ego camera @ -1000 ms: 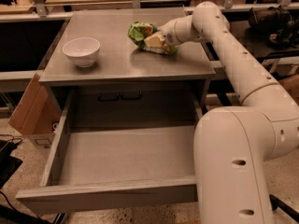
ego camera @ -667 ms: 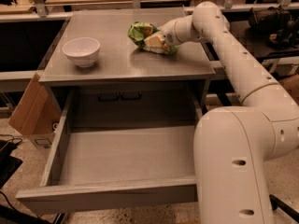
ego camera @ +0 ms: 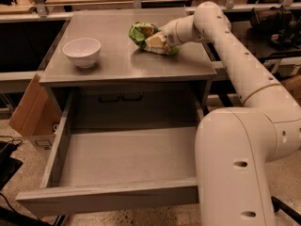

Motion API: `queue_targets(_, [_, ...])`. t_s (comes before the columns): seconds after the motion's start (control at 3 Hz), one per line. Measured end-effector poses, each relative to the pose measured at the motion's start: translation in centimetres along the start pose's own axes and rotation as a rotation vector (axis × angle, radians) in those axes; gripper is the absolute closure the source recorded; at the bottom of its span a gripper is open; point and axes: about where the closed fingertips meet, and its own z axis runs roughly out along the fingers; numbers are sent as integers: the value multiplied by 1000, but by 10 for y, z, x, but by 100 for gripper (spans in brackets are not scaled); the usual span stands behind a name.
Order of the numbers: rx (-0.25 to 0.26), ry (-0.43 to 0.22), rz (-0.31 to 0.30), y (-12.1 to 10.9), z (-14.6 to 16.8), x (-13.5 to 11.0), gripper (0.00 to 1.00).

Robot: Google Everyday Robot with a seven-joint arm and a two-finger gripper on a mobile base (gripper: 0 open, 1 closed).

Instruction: Place green rice chip bag into top drawer

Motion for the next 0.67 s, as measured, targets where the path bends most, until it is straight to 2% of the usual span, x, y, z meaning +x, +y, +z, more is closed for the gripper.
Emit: queue_targets(0.67, [-5, 1, 1, 2, 4, 1, 5])
